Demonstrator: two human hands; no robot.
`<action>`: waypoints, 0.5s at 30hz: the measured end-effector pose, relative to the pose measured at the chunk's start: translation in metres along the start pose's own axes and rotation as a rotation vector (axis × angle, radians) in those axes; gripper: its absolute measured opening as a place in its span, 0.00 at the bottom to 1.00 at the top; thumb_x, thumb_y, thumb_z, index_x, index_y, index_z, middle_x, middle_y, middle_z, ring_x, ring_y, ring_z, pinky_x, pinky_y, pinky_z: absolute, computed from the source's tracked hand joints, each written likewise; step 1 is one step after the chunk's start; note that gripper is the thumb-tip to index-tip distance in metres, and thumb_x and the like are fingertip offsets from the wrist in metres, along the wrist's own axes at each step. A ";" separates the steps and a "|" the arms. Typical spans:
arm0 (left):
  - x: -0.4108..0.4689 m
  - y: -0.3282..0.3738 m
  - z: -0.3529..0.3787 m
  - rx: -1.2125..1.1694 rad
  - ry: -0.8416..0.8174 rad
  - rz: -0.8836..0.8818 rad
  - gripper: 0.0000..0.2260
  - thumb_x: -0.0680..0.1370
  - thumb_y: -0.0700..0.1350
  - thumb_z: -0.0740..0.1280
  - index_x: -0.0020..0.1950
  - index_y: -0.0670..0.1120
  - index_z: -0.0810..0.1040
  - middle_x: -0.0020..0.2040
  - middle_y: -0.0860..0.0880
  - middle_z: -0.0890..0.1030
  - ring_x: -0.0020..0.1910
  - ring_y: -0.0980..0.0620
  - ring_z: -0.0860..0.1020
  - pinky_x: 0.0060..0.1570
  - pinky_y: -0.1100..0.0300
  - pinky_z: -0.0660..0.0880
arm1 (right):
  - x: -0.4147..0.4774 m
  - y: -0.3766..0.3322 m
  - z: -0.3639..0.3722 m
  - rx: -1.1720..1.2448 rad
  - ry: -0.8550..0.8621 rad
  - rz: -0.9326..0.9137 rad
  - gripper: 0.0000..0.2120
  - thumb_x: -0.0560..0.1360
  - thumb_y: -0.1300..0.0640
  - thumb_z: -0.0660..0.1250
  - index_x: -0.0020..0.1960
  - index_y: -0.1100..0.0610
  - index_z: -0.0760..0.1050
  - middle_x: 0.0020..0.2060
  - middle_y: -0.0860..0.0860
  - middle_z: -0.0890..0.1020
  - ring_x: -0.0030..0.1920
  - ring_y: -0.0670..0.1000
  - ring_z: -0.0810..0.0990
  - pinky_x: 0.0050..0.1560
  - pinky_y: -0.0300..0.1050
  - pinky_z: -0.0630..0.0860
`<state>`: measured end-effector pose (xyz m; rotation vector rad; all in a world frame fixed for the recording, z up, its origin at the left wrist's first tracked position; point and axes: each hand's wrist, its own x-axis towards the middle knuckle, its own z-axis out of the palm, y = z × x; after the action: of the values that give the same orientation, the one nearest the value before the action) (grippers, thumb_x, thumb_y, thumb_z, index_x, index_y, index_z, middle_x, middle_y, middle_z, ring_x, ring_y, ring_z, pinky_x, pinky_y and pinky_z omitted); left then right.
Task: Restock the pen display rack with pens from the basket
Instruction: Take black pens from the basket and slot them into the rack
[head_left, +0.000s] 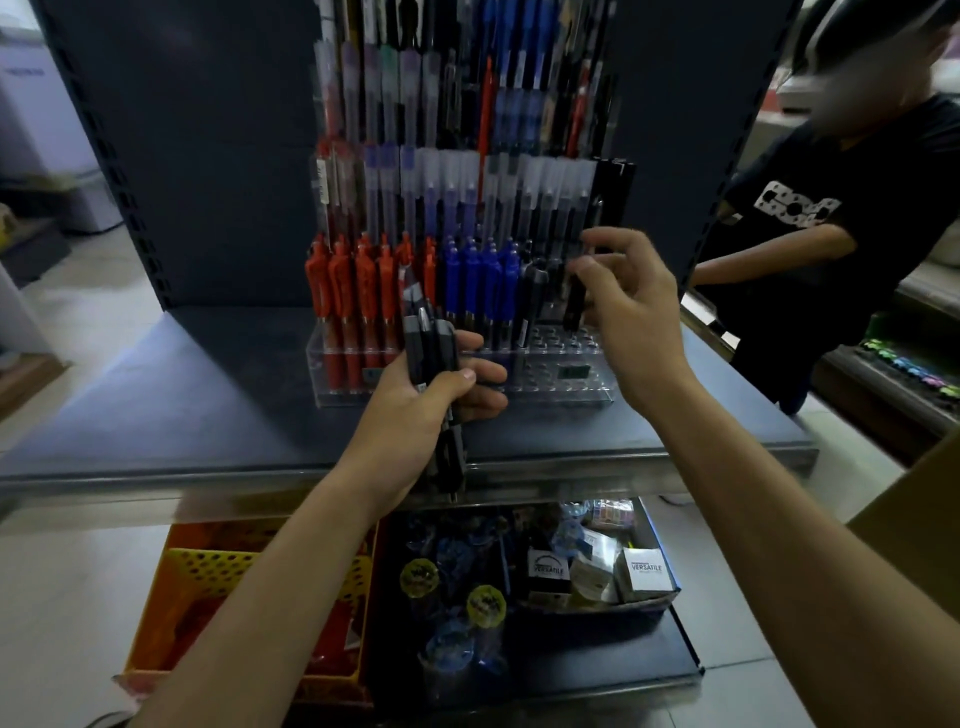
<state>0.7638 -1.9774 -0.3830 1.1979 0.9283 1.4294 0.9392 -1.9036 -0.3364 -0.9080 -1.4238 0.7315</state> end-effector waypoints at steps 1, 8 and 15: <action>0.000 -0.001 0.000 0.001 0.000 -0.001 0.09 0.82 0.35 0.59 0.57 0.44 0.75 0.43 0.48 0.84 0.41 0.49 0.82 0.48 0.56 0.80 | -0.001 -0.002 -0.001 0.062 0.002 0.036 0.10 0.81 0.64 0.59 0.59 0.58 0.75 0.43 0.56 0.80 0.32 0.48 0.76 0.32 0.42 0.77; -0.003 -0.002 0.000 0.023 -0.002 -0.009 0.09 0.82 0.36 0.59 0.57 0.44 0.75 0.44 0.47 0.83 0.41 0.48 0.82 0.49 0.54 0.79 | -0.014 -0.006 -0.010 0.181 0.005 0.073 0.06 0.76 0.64 0.68 0.53 0.60 0.79 0.37 0.52 0.85 0.31 0.49 0.80 0.36 0.41 0.78; -0.001 -0.001 0.000 -0.016 -0.002 0.005 0.09 0.82 0.35 0.58 0.58 0.43 0.75 0.43 0.46 0.83 0.40 0.48 0.82 0.47 0.55 0.80 | 0.000 0.009 0.002 -0.197 -0.011 0.040 0.03 0.77 0.56 0.70 0.46 0.53 0.82 0.37 0.57 0.84 0.38 0.55 0.82 0.44 0.52 0.81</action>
<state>0.7638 -1.9786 -0.3841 1.1906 0.9121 1.4368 0.9377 -1.8990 -0.3448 -1.0883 -1.5100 0.6339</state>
